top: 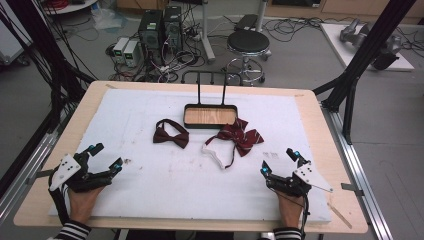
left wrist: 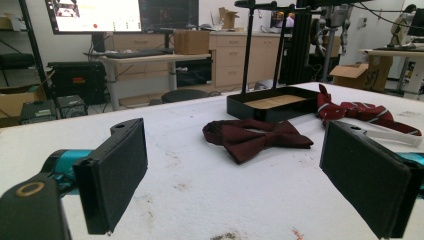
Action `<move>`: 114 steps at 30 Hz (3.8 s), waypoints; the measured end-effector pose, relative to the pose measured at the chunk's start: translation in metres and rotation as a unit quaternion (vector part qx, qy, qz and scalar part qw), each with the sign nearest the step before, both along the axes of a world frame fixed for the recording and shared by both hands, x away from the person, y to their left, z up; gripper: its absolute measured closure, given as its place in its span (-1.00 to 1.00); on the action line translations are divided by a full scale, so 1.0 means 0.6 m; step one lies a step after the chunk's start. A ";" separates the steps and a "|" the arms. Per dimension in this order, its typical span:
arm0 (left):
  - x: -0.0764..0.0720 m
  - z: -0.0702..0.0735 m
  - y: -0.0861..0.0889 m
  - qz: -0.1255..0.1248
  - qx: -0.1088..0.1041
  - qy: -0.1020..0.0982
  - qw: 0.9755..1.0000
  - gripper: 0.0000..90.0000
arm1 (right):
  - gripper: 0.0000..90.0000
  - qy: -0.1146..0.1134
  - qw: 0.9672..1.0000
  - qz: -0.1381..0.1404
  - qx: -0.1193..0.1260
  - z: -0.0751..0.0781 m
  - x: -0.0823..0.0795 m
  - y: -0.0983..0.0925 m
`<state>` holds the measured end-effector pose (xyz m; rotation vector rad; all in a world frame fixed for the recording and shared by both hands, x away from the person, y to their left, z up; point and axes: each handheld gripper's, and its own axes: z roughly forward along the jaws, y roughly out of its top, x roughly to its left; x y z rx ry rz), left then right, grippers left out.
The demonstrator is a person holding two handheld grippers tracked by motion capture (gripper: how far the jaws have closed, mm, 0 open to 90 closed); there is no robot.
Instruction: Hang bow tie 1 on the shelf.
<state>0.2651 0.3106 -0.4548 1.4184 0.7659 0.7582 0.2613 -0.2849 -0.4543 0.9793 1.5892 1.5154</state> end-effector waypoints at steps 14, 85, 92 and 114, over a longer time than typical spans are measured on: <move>0.000 0.000 0.000 0.001 0.001 0.000 1.000 -0.73 | -0.92 -0.001 1.000 0.000 -0.002 0.000 0.001 0.000; 0.000 0.000 -0.001 0.003 0.002 0.000 1.000 -0.73 | -0.89 0.250 0.932 0.142 -0.223 0.158 0.217 0.149; 0.000 0.000 -0.001 0.003 0.002 0.000 1.000 -0.73 | -0.66 0.292 0.910 0.154 -0.250 0.147 0.242 0.166; 0.000 0.000 0.000 0.003 0.001 0.000 1.000 -0.73 | -0.22 0.390 0.858 0.135 -0.307 0.104 0.282 0.195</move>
